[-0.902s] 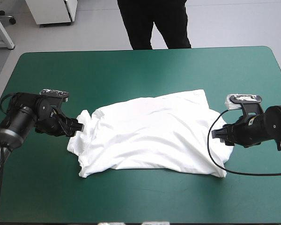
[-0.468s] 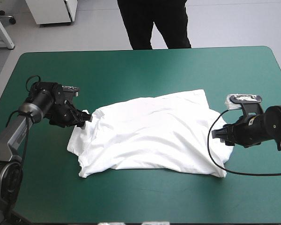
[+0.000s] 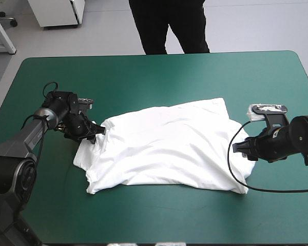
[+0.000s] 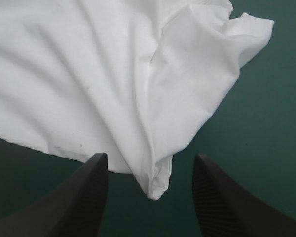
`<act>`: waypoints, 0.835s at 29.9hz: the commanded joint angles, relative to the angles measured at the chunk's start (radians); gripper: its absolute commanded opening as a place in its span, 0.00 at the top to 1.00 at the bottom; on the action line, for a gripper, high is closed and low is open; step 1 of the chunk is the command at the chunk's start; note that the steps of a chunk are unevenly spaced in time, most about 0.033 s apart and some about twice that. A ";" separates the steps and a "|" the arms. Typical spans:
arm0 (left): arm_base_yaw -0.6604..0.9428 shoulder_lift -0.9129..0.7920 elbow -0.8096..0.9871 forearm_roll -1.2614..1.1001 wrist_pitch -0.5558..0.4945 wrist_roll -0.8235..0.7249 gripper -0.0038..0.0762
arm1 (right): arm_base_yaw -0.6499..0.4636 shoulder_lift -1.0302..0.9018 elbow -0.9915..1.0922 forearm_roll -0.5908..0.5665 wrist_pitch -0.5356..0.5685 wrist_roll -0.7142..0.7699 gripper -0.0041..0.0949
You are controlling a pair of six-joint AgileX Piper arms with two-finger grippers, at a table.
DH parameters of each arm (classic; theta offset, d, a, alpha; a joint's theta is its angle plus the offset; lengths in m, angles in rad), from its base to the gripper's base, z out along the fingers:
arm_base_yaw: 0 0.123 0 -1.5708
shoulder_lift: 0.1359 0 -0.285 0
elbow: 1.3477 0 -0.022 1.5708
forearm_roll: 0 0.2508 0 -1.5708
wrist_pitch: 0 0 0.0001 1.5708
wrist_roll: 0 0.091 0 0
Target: Fold the cloth
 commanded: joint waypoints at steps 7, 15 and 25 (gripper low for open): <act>0.003 0.020 -0.015 -0.008 0.017 0.002 0.79 | -0.001 -0.021 -0.034 -0.029 0.002 0.010 0.47; 0.003 -0.020 -0.021 0.034 0.057 -0.002 0.96 | -0.001 -0.021 -0.034 -0.031 0.021 0.013 0.47; -0.002 -0.150 -0.022 -0.030 0.031 -0.005 0.96 | -0.001 -0.021 -0.034 -0.031 0.026 0.013 0.47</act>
